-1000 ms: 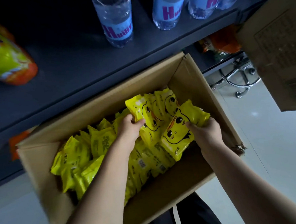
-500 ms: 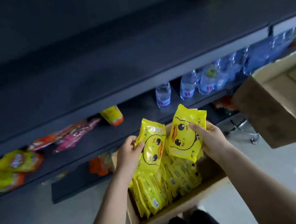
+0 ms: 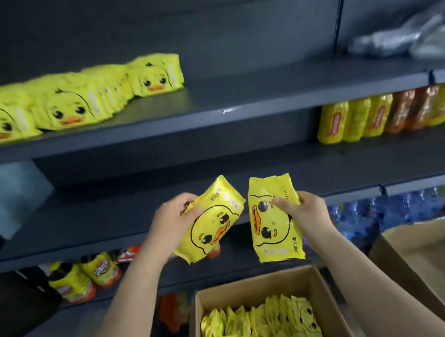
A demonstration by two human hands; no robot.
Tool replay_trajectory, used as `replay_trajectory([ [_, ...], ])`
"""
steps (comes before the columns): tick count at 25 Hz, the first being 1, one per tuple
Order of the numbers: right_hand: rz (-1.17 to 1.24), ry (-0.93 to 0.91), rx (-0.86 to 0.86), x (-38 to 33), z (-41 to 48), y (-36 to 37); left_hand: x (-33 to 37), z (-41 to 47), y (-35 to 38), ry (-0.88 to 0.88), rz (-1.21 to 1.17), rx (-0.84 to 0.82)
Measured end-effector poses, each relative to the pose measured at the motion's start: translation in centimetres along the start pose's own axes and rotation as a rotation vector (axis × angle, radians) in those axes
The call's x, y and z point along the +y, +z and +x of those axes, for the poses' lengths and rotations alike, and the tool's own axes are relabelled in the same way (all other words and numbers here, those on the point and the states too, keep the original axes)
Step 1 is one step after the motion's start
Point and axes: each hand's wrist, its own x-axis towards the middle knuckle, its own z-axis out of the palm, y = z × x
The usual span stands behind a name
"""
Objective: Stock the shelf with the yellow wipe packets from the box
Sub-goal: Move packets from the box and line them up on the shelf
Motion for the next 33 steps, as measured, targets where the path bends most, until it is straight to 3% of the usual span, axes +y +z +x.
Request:
replay_trajectory([
  [8,-0.123,-0.294,0.043,-13.6,0.5,-1.5,10.8,2.3,-10.9,0.149,0.134,0.128],
  [15,-0.151,-0.472,0.053,-23.5,4.8,1.3,14.7,12.1,-17.2,0.236,0.193,0.180],
  [27,-0.115,-0.449,0.123,-29.2,19.6,13.2,10.6,36.7,-18.9,0.417,0.388,-0.076],
  [33,-0.136,-0.392,0.091,-28.6,24.8,16.1,5.9,43.5,-17.5,0.402,0.560,-0.251],
])
